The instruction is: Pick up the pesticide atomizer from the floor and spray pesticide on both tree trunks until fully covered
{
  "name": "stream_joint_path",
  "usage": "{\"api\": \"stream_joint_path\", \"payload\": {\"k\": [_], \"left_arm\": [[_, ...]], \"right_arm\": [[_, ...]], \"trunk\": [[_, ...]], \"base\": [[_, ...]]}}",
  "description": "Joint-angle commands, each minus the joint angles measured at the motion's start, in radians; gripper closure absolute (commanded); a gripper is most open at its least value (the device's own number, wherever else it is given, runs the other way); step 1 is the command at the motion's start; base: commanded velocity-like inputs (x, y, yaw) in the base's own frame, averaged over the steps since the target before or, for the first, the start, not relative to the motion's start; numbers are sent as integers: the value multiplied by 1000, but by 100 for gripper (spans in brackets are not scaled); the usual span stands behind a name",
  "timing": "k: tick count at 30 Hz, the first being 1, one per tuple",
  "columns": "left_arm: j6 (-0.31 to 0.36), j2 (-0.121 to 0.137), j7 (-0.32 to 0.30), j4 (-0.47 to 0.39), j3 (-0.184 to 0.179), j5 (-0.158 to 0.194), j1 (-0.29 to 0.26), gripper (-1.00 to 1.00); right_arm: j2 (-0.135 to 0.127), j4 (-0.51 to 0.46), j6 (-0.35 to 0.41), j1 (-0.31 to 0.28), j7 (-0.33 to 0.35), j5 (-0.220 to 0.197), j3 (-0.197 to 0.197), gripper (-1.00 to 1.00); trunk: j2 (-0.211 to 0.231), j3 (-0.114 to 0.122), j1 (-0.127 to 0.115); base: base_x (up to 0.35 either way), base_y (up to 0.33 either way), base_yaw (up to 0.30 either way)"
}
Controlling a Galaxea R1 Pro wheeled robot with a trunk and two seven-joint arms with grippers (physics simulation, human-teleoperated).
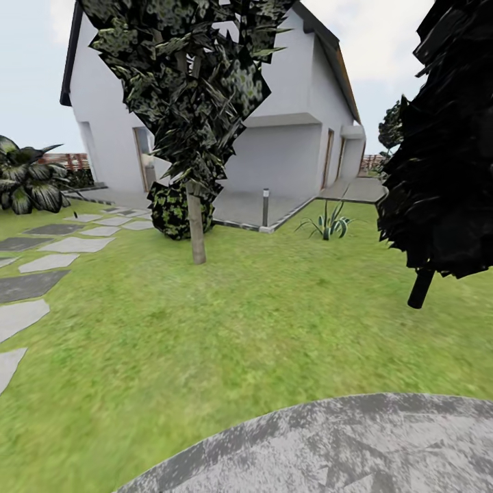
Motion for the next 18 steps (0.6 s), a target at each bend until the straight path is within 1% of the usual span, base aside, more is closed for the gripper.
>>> {"api": "stream_joint_path", "payload": {"k": [1,18], "left_arm": [[0,1,0,0,0,0,0,-100],[2,2,0,0,2,1,0,-100]], "right_arm": [[0,0,0,0,0,0,0,-100],[0,-1,0,0,0,1,1,-100]], "trunk": [[0,-1,0],[-119,-66,65]], "base": [[0,0,276],[0,0,275]]}}
